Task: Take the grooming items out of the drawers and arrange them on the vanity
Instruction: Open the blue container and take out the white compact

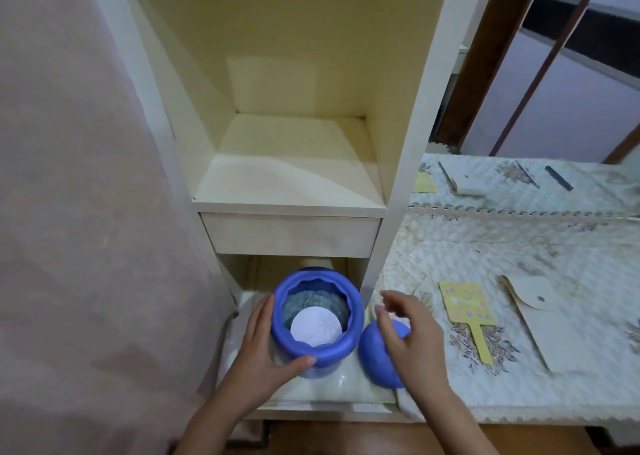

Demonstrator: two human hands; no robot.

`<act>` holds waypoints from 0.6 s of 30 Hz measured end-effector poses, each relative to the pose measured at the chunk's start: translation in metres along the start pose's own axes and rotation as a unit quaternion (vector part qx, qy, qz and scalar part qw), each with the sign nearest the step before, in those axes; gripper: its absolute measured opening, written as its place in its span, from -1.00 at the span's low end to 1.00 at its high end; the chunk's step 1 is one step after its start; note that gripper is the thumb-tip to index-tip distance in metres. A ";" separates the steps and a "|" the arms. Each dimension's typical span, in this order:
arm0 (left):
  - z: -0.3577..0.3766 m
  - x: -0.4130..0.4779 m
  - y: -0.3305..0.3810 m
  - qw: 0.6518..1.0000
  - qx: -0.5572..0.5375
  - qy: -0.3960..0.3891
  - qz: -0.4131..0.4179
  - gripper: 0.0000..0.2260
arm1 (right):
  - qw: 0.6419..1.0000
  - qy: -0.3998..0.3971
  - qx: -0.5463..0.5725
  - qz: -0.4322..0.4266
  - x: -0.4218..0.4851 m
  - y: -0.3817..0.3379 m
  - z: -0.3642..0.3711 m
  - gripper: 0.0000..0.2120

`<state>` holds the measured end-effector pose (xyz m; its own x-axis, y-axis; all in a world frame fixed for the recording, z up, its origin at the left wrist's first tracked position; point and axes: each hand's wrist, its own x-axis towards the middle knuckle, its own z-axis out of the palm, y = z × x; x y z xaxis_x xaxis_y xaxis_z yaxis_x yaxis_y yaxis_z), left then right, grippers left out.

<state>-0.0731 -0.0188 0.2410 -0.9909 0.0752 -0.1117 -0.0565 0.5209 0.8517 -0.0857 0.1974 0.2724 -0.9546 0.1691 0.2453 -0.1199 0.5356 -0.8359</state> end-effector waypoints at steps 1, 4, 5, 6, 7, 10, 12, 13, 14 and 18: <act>0.001 0.001 -0.002 1.000 -0.009 0.004 0.004 0.05 | 0.998 -0.053 0.008 -0.020 0.006 -0.012 0.003 -0.77; 0.006 0.001 -0.009 0.999 -0.032 0.012 0.012 -0.02 | 0.959 -0.265 -0.085 -0.060 0.026 -0.031 0.027 -0.70; 0.007 0.001 -0.010 0.999 -0.032 0.016 0.016 -0.05 | 0.934 -0.324 -0.134 -0.065 0.032 -0.031 0.038 -0.61; 0.008 0.000 -0.010 0.999 -0.030 0.027 0.024 -0.09 | 0.909 -0.373 -0.175 -0.062 0.037 -0.031 0.048 -0.53; 0.008 0.000 -0.009 0.998 -0.031 0.042 0.032 -0.14 | 0.887 -0.408 -0.211 -0.054 0.040 -0.031 0.057 -0.48; 0.010 0.003 -0.007 0.991 -0.077 0.106 0.030 -0.39 | 0.855 -0.440 -0.273 -0.035 0.046 -0.031 0.076 -0.45; 0.015 0.011 -0.008 0.984 -0.097 0.149 0.015 -0.53 | 0.847 -0.443 -0.292 -0.027 0.045 -0.030 0.080 -0.47; 0.016 0.013 -0.010 0.980 -0.105 0.166 0.014 -0.59 | 0.844 -0.445 -0.300 -0.027 0.045 -0.030 0.082 -0.48; 0.017 0.016 -0.012 0.979 -0.109 0.173 0.016 -0.62 | 0.842 -0.443 -0.307 -0.029 0.045 -0.030 0.084 -0.47; 0.018 0.016 -0.018 0.978 -0.114 0.171 0.026 -0.55 | 0.859 -0.423 -0.287 -0.043 0.050 -0.035 0.081 -0.52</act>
<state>-0.0857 -0.0114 0.2148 -0.9739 -0.2128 0.0787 0.0073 0.3174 0.9483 -0.1512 0.1202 0.2740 -0.8347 -0.4228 -0.3529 -0.2771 0.8762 -0.3943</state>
